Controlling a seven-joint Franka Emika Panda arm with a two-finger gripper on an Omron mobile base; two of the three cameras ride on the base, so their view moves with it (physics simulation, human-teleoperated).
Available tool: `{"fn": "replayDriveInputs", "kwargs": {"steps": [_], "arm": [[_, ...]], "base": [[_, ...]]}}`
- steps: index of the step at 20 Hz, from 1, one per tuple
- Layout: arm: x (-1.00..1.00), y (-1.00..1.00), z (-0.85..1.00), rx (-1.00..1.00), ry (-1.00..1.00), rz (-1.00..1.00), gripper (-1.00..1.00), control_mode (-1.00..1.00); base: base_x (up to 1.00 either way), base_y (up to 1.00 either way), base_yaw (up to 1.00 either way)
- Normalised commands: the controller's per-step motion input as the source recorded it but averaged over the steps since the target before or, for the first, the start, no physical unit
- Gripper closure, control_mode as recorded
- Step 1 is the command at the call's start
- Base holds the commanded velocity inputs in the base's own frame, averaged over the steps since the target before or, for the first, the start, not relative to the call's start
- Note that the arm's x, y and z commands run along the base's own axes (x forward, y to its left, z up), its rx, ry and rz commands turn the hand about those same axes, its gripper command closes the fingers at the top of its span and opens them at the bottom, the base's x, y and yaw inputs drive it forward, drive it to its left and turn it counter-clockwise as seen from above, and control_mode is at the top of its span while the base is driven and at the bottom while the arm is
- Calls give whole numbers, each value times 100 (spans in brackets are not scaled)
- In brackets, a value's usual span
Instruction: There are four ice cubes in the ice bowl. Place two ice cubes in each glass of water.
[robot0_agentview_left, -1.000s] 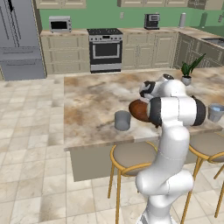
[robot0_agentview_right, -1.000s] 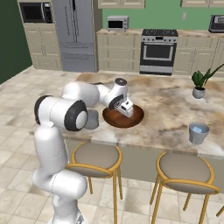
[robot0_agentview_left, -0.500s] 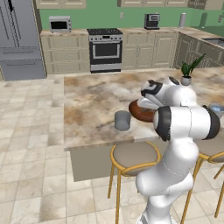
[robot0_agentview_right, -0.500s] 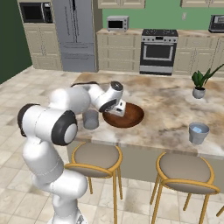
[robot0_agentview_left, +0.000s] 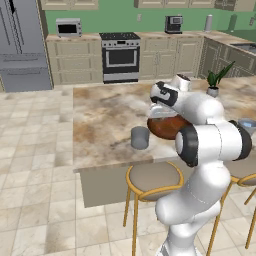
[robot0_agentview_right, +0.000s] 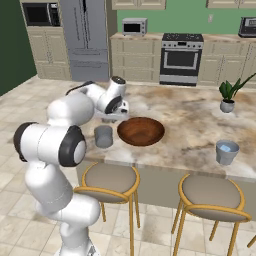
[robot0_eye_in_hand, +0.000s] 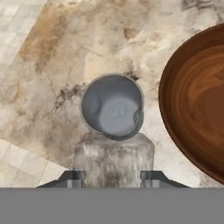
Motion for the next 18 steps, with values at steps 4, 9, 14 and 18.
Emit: {"fn": "replayDriveInputs", "kwargs": {"steps": [4, 9, 14, 18], "arm": [[0, 35, -1, -27, 44, 11, 100, -100], [0, 15, -12, -16, 31, 4, 100, -100], [0, 1, -28, 1, -1, 0, 100, -100], [0, 2, -39, 7, -7, 0, 100, -100]], "base": [[0, 0, 0], [0, 0, 0], [0, 0, 0], [0, 0, 0]]}}
